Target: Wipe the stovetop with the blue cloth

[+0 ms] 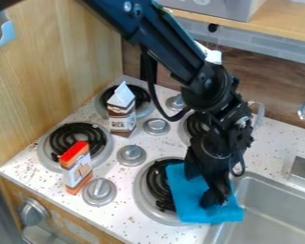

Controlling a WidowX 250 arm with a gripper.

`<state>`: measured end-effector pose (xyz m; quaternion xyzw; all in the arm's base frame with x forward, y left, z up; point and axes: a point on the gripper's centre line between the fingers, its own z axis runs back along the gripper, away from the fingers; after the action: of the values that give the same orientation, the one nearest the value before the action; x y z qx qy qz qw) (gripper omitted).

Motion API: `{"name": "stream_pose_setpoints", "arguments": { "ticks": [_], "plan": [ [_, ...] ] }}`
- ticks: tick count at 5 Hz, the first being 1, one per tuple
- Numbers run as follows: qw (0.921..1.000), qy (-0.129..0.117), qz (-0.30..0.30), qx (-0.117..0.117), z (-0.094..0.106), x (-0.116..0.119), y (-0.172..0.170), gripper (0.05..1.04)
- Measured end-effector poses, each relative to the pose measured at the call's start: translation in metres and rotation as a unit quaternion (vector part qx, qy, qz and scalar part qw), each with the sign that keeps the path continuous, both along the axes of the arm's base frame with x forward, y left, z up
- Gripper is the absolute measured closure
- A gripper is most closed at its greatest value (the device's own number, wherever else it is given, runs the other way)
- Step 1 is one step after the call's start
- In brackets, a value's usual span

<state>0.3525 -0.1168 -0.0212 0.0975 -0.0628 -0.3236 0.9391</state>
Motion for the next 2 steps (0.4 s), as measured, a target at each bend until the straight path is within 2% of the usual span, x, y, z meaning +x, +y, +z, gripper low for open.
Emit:
{"name": "stream_pose_setpoints", "arguments": {
  "ticks": [2],
  "plan": [
    [0.9985,-0.029,-0.002,0.048,0.001,0.028,0.014,0.073]
  ]
}}
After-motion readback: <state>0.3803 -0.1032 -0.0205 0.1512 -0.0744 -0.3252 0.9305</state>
